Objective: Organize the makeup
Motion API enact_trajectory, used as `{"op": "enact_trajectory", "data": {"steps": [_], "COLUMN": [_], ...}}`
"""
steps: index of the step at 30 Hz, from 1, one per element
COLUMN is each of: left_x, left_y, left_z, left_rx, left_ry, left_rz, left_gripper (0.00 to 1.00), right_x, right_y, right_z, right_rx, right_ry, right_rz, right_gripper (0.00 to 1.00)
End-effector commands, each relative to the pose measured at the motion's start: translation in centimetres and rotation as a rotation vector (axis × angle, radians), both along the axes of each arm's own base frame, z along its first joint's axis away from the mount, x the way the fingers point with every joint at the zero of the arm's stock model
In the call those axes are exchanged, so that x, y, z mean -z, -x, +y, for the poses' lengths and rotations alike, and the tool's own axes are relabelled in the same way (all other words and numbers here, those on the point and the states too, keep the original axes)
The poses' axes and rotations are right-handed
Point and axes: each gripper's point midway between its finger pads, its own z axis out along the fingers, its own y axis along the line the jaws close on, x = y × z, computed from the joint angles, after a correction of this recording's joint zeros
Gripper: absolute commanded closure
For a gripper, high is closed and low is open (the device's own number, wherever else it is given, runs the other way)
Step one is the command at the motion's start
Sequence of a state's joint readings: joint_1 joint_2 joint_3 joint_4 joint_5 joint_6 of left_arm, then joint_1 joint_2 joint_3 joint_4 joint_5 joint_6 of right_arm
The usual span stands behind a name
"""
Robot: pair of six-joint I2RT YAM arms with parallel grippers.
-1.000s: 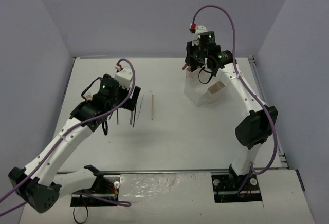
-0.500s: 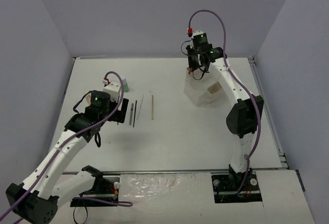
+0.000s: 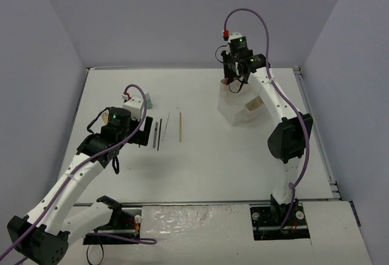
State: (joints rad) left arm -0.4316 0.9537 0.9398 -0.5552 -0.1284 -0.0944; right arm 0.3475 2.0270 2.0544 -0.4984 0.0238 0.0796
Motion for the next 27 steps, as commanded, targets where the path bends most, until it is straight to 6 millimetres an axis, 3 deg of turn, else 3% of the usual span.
{"op": "enact_trajectory", "data": {"steps": [1, 24, 27], "left_x": [-1.9, -1.2, -1.0], "left_y": [-0.9, -1.0, -1.0], "left_z": [-0.2, -0.4, -0.4], "left_rx": [-0.016, -0.014, -0.014], "left_ry": [0.037, 0.027, 0.022], "left_rz": [-0.057, -0.028, -0.022], "left_gripper": [0.06, 0.05, 0.05], "right_x": [-4.3, 2.6, 3.2], "right_y": [-1.6, -4.2, -4.3], "right_z": [-0.6, -1.2, -1.5], "right_rx": [0.016, 0.045, 0.062], "right_ry": [-0.016, 0.055, 0.061], "right_rz": [-0.124, -0.036, -0.027], "right_gripper": [1.0, 1.0, 0.96]}}
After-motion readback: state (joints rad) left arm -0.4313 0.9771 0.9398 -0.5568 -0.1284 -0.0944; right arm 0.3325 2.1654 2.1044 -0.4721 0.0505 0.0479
